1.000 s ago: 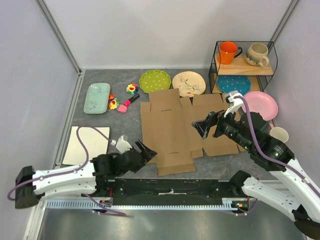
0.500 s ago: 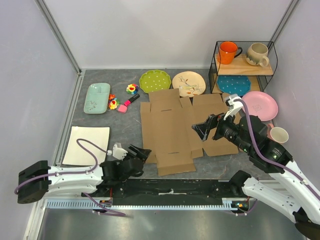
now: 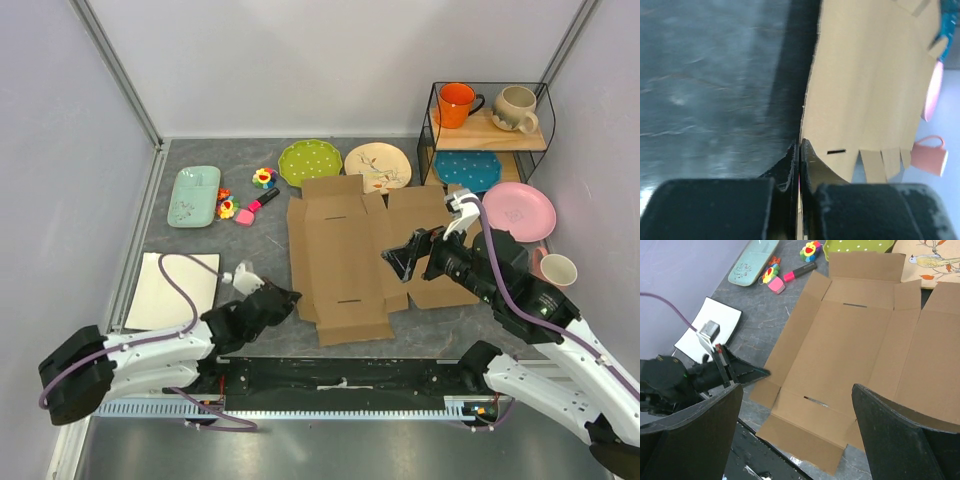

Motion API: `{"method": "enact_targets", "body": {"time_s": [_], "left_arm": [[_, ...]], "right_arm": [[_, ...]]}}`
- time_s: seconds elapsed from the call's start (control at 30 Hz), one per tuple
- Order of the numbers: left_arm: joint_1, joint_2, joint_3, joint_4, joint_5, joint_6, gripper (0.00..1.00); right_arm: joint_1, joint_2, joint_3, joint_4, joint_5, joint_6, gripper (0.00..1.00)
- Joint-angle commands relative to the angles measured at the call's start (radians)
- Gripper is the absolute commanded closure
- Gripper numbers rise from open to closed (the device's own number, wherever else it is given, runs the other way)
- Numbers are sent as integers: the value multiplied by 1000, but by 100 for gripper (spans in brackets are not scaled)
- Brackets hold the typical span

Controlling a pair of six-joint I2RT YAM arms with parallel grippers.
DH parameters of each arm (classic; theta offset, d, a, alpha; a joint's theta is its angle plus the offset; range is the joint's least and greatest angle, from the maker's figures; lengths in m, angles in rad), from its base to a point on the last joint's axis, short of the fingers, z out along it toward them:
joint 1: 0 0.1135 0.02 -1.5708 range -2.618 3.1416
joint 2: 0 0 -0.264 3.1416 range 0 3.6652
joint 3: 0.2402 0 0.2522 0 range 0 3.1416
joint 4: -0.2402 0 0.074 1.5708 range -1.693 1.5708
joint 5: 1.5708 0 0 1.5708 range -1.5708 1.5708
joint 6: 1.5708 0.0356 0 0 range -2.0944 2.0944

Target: Fold the paper box

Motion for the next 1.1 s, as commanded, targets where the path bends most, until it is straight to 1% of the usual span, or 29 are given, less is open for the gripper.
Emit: {"method": "enact_targets", "body": {"time_s": [0.0,0.07,0.13,0.17,0.2,0.23,0.27,0.3,0.33,0.37,0.4,0.43,0.5,0.53,0.6,0.63,0.67,0.7,0.73,0.77,0.8,0.83,0.87,0.9,0.93,0.97,1.0,1.03,1.07], "left_arm": [[59,-122,177,-126,60,337,98],[90,-191,224,-147,103,435,98],[171,-222,252,-150,158,517,98],[209,-228,285,-150,234,546,98],[301,-216,309,-152,278,580,98],[353,-197,332,-155,325,642,98],[411,-173,385,-160,455,666,98],[531,-95,410,-138,538,689,98],[588,-50,433,-134,632,713,98],[636,8,485,-134,766,719,98],[706,59,514,-137,816,729,98],[734,164,545,-170,851,744,98],[778,237,629,-213,858,755,74],[789,279,654,-267,835,752,50],[802,274,669,-275,749,724,36],[802,233,650,-272,719,697,24],[799,199,633,-272,653,678,19],[797,167,613,-272,616,636,6],[793,130,562,-273,555,612,1],[764,45,533,-275,528,592,0],[736,4,502,-278,487,536,0],[701,-43,432,-290,418,496,0],[611,-117,395,-308,380,452,0],[554,-157,355,-315,332,346,0],[494,-189,276,-321,227,284,0],[376,-232,237,-318,180,223,0],[325,-239,205,-313,145,104,1],[284,-236,151,-302,108,53,1],[221,-223,123,-266,108,13,1]], "right_arm": [[-2,-22,12,8,19,4,2],[-2,-23,16,4,23,-1,2],[-2,-23,23,1,28,-2,2],[-1,-23,24,-1,28,-5,2],[-2,-22,27,-2,31,-8,2],[-2,-22,29,-1,30,-10,2],[-2,-20,29,-1,30,-11,2],[-4,-20,29,-1,31,-14,2],[-2,-20,29,-2,31,-14,2],[-2,-19,29,-4,33,-14,2],[-2,-20,27,-5,34,-16,2],[-2,-22,27,-7,33,-17,2],[-2,-26,27,-10,40,-22,2],[-2,-25,29,-13,43,-24,2],[-2,-26,33,-21,47,-27,2],[-2,-26,35,-25,47,-31,2],[-2,-25,35,-28,48,-34,2],[-2,-28,32,-27,53,-36,2],[-2,-29,29,-27,56,-39,2],[-2,-28,20,-25,57,-45,2],[-2,-26,13,-16,60,-47,2],[-2,-23,6,-10,60,-48,2],[-2,-13,-8,1,59,-50,2],[-2,-7,-16,19,54,-48,2],[-2,0,-20,27,48,-48,2],[-2,16,-28,36,40,-45,2],[-2,24,-30,51,33,-42,2],[-2,29,-31,57,19,-40,2],[-2,42,-33,64,11,-37,2]]}}
